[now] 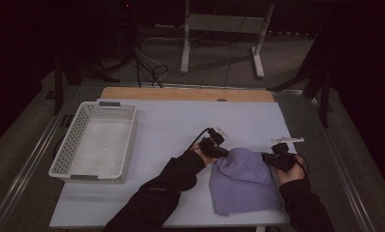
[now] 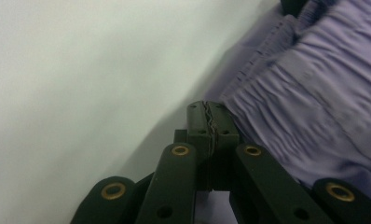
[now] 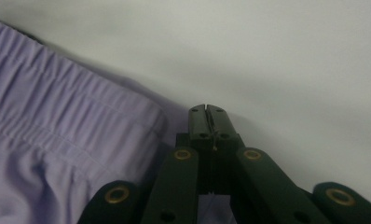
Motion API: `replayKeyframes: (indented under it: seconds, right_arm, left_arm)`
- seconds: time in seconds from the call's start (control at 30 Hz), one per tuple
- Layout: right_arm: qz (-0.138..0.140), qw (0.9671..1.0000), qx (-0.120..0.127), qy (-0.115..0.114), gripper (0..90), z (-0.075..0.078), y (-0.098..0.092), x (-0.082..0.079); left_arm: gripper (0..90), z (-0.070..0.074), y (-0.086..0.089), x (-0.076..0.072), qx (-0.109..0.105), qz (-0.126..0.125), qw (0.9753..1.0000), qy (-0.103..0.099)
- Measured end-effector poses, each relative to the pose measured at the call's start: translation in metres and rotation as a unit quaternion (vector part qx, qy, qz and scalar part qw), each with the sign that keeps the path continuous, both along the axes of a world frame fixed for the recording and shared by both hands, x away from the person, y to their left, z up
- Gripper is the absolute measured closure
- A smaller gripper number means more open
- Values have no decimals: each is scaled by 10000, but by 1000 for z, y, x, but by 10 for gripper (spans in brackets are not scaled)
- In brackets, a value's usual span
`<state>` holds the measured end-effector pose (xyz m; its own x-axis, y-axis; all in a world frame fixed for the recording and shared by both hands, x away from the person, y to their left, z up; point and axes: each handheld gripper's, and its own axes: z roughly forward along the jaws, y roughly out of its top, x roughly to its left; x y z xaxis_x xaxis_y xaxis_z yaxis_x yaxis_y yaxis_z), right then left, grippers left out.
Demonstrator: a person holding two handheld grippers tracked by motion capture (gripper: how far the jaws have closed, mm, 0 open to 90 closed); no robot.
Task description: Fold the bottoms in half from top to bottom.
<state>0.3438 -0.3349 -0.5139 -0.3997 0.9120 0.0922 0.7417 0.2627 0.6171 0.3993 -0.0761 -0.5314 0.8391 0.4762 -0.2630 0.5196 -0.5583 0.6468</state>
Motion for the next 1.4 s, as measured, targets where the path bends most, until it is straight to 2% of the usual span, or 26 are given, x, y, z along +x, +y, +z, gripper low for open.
replayKeyframes:
  seconds: [0.17, 0.3, 0.37, 0.57, 0.63, 0.77, 0.83, 0.93, 0.97, 1.0, 1.03, 1.07, 1.13, 1.17, 1.23, 1.27, 1.37, 1.4]
  right_arm:
    - [67, 9999, 115, 9, 898, 1, 1, -4]
    - [71, 9997, 231, 9, 897, 3, -2, -10]
    - [54, 9996, 261, -9, 898, 4, -5, -13]
    - [3, 9991, 413, -126, 897, 12, -14, -27]
    - [24, 9987, 486, -163, 897, 13, -15, -31]
    - [64, 9978, 584, -292, 895, 16, -15, -37]
    - [123, 9971, 661, -347, 860, 19, -15, -40]
    - [194, 9958, 739, -509, 780, 23, -12, -46]
    - [194, 9958, 739, -509, 780, 23, -12, -46]
    - [251, 9948, 772, -608, 668, 25, -7, -49]
    - [251, 9948, 772, -608, 668, 25, -7, -49]
    - [271, 9941, 816, -659, 588, 25, -6, -50]
    - [256, 9938, 836, -687, 574, 25, -5, -51]
    - [251, 9937, 824, -720, 550, 26, -4, -52]
    - [265, 9932, 869, -728, 514, 26, -3, -52]
    - [300, 9929, 871, -751, 489, 26, -3, -53]
    - [299, 9928, 888, -745, 483, 26, -2, -54]
    - [293, 9927, 903, -738, 461, 26, -2, -54]
  left_arm:
    - [898, 5, -5, 1, -246, -199, 9995, -32]
    - [898, 13, -8, -7, -490, -441, 9977, -138]
    - [898, 16, -10, -13, -651, -619, 9959, -143]
    - [899, 25, -20, -33, -853, -1156, 9894, -225]
    - [899, 26, -23, -41, -800, -1333, 9875, -266]
    - [898, 28, -27, -62, -761, -1743, 9813, -304]
    - [898, 29, -28, -74, -638, -1949, 9779, -414]
    - [898, 30, -27, -89, -546, -2162, 9738, -441]
    - [898, 30, -27, -89, -546, -2162, 9738, -441]
    - [897, 27, -25, -98, -428, -2298, 9711, -485]
    - [897, 27, -25, -98, -428, -2298, 9711, -485]
    - [897, 26, -22, -104, -393, -2374, 9693, -498]
    - [897, 25, -20, -107, -373, -2395, 9690, -471]
    - [897, 25, -19, -109, -341, -2504, 9664, -469]
    - [896, 25, -17, -113, -312, -2541, 9657, -441]
    - [896, 25, -15, -115, -313, -2647, 9631, -379]
    - [860, 24, -14, -117, -289, -2656, 9630, -363]
    - [860, 23, -14, -120, -247, -2752, 9605, -321]
